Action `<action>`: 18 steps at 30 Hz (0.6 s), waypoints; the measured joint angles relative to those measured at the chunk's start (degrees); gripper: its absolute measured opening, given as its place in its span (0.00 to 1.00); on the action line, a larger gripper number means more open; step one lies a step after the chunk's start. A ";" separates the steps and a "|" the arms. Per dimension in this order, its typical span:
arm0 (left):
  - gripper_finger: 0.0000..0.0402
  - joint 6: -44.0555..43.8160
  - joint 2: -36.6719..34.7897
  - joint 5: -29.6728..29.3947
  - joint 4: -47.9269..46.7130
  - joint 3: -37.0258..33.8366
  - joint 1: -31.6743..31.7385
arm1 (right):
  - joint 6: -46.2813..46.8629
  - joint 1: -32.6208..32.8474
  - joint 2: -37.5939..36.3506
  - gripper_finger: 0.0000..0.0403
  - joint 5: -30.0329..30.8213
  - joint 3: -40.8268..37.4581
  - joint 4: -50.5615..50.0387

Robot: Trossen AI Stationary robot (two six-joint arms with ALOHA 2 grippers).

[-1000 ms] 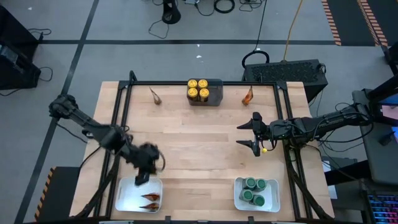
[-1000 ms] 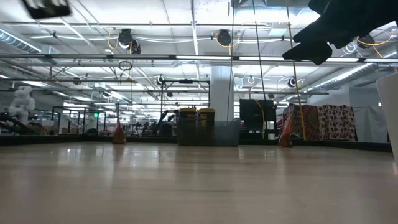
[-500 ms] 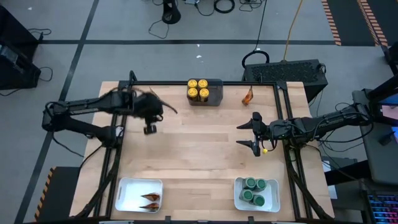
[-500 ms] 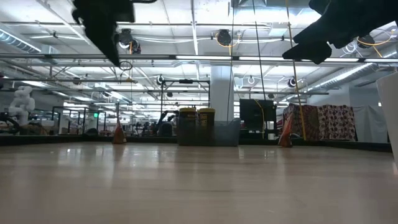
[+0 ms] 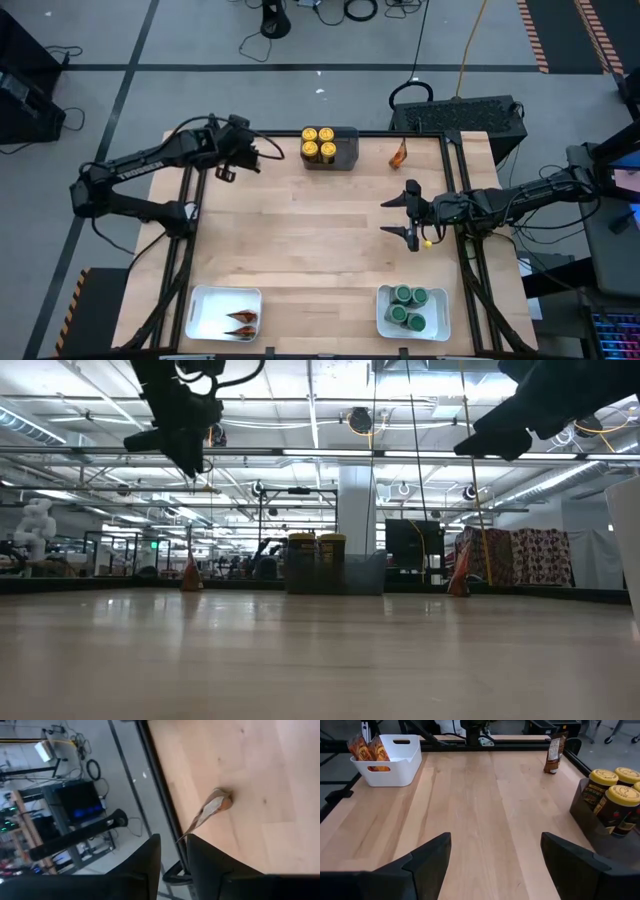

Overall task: Sort spices by type
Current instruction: Put the left orange seasoning pack into the left white bin

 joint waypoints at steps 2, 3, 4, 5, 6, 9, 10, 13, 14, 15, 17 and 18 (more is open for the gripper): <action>0.25 0.71 -0.03 0.57 0.42 -0.02 1.02 | -0.49 -0.01 0.01 0.72 0.00 0.00 0.09; 0.25 1.30 0.08 0.51 1.05 -0.02 1.43 | -0.66 -0.01 0.00 0.72 0.00 0.00 0.11; 0.25 2.43 0.39 0.31 1.74 0.00 1.83 | -0.73 0.01 0.00 0.72 0.02 0.00 0.11; 0.25 4.03 0.82 -0.28 1.85 0.00 2.36 | -0.74 0.01 0.02 0.72 0.00 0.00 0.11; 0.25 5.94 1.35 -0.58 1.63 0.00 3.04 | -0.75 -0.01 0.01 0.72 0.00 0.00 0.13; 0.25 8.07 3.93 -0.83 1.60 0.00 5.43 | -0.58 0.01 0.00 0.72 0.01 0.00 0.15; 0.25 8.74 5.18 -0.82 1.54 0.00 6.32 | -0.47 0.00 0.01 0.72 0.00 0.00 0.17; 0.25 13.92 8.57 -1.62 1.47 -0.04 8.17 | -0.32 0.01 0.00 0.72 0.00 0.00 0.18; 0.25 15.61 9.53 -2.28 1.55 -0.04 8.61 | -0.32 -0.01 0.01 0.72 0.00 0.00 0.18; 0.25 17.08 10.49 -2.56 1.55 -0.04 9.14 | -0.23 -0.01 0.00 0.72 0.00 0.00 0.15; 0.25 18.71 12.33 -3.12 1.55 -0.04 10.12 | 0.40 0.00 0.00 0.72 0.00 0.00 0.02; 0.25 18.93 13.04 -3.29 1.58 -0.04 10.54 | 0.60 -0.01 0.00 0.72 0.00 0.00 -0.21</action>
